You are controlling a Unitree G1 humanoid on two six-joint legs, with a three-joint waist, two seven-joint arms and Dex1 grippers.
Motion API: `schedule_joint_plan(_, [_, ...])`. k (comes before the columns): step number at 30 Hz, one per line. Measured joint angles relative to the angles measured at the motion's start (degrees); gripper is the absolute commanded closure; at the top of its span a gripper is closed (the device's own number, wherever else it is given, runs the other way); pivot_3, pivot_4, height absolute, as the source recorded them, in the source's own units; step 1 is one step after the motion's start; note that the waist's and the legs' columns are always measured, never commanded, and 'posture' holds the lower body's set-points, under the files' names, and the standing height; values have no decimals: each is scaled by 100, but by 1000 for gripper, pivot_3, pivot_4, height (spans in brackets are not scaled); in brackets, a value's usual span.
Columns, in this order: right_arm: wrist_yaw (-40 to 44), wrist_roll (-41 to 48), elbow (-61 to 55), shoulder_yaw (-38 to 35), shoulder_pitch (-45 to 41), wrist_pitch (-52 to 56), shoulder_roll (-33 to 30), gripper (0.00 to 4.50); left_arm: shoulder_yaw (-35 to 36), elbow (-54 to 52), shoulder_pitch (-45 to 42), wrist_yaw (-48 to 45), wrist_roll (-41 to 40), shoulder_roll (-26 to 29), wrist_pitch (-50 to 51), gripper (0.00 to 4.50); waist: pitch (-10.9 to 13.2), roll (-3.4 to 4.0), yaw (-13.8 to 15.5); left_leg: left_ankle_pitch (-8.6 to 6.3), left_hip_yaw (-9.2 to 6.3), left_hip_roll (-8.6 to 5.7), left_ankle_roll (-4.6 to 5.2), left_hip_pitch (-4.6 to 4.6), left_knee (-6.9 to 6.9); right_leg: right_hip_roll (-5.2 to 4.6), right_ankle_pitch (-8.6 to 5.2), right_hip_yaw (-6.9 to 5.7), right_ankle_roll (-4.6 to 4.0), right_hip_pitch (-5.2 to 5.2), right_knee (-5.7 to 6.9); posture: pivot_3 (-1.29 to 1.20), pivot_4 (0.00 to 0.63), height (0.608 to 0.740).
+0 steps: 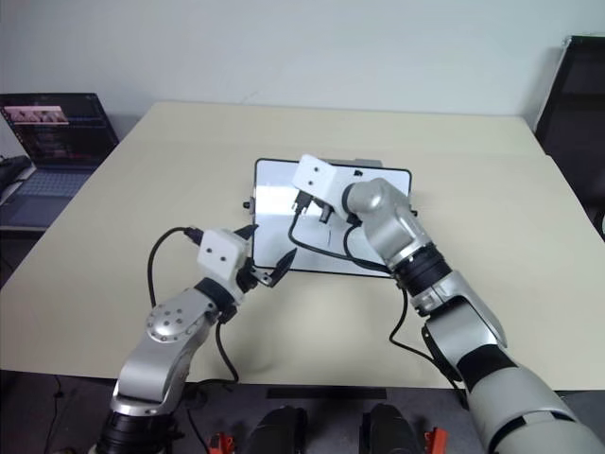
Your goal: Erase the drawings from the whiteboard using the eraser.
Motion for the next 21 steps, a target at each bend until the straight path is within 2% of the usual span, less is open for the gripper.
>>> schedule_joint_plan(11, [307,-5,-889,111,552,642,-81,3416,-5,-14,22,22,2,-14,1,0,0,0,6,0,-4,-1,0,-3,-2,0,0,-2,0,0,-7,0,150,740])
schedule_joint_plan(21, [204,8,-1007,-11,480,830,-136,3416,-13,-14,20,-7,0,-14,0,0,2,1,9,0,-5,-2,0,-11,-4,-1,0,-3,0,-4,-14,0,150,740])
